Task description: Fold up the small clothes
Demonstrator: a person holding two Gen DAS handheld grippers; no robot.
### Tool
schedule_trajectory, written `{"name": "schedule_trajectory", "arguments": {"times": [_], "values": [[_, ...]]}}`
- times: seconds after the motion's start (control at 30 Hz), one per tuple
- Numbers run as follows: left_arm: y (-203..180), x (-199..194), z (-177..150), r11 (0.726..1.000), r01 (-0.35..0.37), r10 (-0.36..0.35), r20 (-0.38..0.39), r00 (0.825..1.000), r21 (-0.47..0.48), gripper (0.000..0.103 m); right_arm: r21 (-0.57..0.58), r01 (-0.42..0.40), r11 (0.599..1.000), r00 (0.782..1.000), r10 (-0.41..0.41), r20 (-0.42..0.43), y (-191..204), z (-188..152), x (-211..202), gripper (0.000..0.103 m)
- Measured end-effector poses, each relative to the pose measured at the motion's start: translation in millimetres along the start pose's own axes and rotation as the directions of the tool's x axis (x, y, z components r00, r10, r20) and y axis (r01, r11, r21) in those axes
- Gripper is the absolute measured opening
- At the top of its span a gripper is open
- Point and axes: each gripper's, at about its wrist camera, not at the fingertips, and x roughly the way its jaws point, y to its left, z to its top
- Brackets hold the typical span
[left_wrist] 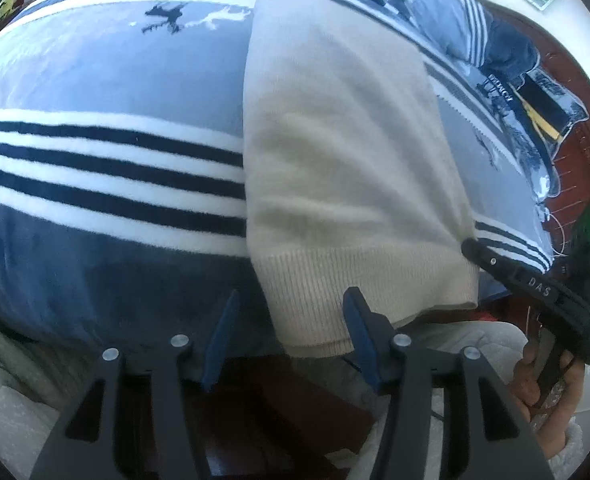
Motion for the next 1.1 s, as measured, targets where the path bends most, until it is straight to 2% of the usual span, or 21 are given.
{"name": "schedule_trajectory", "arguments": {"times": [0.07,0.13,0.17,0.23,0.3,0.33,0.37,0.43,0.5,0.57,0.63,0.67,0.7,0.73,0.77,0.8,0.87,0.93,0.97,1.07,1.1], "values": [[2.8,-0.2,1.8,1.0,-0.001,0.001,0.005,1.0,-0.007,0.056,-0.008,0.05,0.999,0.998,-0.05,-0.029,-0.5,-1.8,6.7,0.003],[8.7,1.8,4.5,0.999,0.007,-0.007,-0.008,1.0,-0.045,0.056,-0.02,0.072,0.997,0.993,-0.074,-0.097,-1.1,-2.2,22.3,0.003],[12.0,2.1,6.0,0.998,0.014,-0.015,-0.012,1.0,-0.064,0.06,-0.026,0.061,0.998,0.995,-0.063,-0.083,0.2,-1.3,19.9,0.004],[17.4,1.3,8.9,0.996,0.025,-0.025,-0.007,1.0,-0.088,0.069,-0.011,-0.009,1.0,0.999,0.009,-0.035,-0.4,0.0,7.1,0.006],[21.1,2.2,12.5,0.994,0.036,-0.037,-0.001,0.999,-0.099,0.071,0.025,-0.052,0.998,0.999,0.052,0.01,-8.0,0.6,-2.9,0.022],[22.8,4.6,14.9,0.994,0.044,-0.045,-0.006,0.999,-0.103,0.071,0.045,-0.055,0.997,0.998,0.054,0.027,-13.7,1.4,-5.2,0.054],[23.8,6.8,15.5,0.993,0.05,-0.051,-0.01,0.999,-0.111,0.071,0.059,-0.072,0.996,0.997,0.07,0.037,-16.5,2.4,-5.5,0.072],[27.3,13.9,15.8,0.988,0.073,-0.077,-0.029,0.997,-0.134,0.071,0.103,-0.115,0.988,0.993,0.113,0.02,-26.3,3.1,0.3,0.072],[27.7,22.8,15.1,0.981,0.123,-0.131,-0.051,0.99,-0.147,0.071,0.167,-0.126,0.978,0.99,0.134,-0.036,-36.0,3.4,15.7,0.072],[24.2,29.4,12.7,0.983,0.12,-0.131,-0.071,0.989,-0.136,0.071,0.245,-0.155,0.957,0.981,0.178,-0.073,-49.4,3.8,29.4,0.072],[19.6,34.0,12.2,0.986,0.12,-0.13,-0.083,0.988,-0.115,0.071,0.261,-0.193,0.946,0.973,0.219,-0.075,-54.0,4.9,32.2,0.071],[17.0,35.8,12.9,0.988,0.115,-0.125,-0.085,0.989,-0.107,0.067,0.26,-0.205,0.944,0.969,0.233,-0.081,-54.0,7.8,33.5,0.064],[16.0,36.3,13.2,0.988,0.112,-0.121,-0.081,0.989,-0.108,0.052,0.258,-0.218,0.941,0.964,0.249,-0.096,-53.7,6.8,35.5,0.056],[14.6,37.3,13.9,0.986,0.127,-0.136,-0.087,0.987,-0.108,0.043,0.258,-0.223,0.94,0.958,0.261,-0.121,-53.1,3.8,39.4,0.039],[13.4,38.1,14.5,0.988,0.113,-0.122,-0.093,0.988,-0.105,0.034,0.258,-0.231,0.938,0.953,0.272,-0.135,-51.6,2.3,42.6,0.029],[13.6,37.0,15.3,0.99,0.099,-0.108,-0.09,0.99,-0.099,0.024,0.256,-0.233,0.938,0.951,0.275,-0.141,-49.8,-1.0,43.5,0.027],[15.1,25.7,19.2,0.987,0.122,-0.13,-0.077,0.988,-0.1,0.015,0.259,-0.224,0.94,0.953,0.266,-0.143,-52.8,-6.5,41.6,0.018],[16.7,-0.8,20.3,0.98,0.174,-0.178,-0.037,0.983,-0.096,0.013,0.247,-0.228,0.942,0.957,0.263,-0.122,-45.6,-8.6,32.7,0.014],[14.6,-23.1,21.1,0.982,0.18,-0.18,0.009,0.984,-0.058,0.012,0.235,-0.243,0.941,0.957,0.272,-0.101,-37.4,-11.2,23.6,0.013],[18.2,-67.8,20.9,0.985,0.173,-0.174,0.074,0.982,0.022,0.012,0.204,-0.308,0.929,0.942,0.328,-0.07,-10.8,-27.3,-0.4,0.01],[21.9,-71.8,19.1,0.988,0.148,-0.15,0.08,0.985,0.038,0.012,0.211,-0.319,0.924,0.937,0.341,-0.074,-6.1,-33.9,-2.0,0.01]]}}
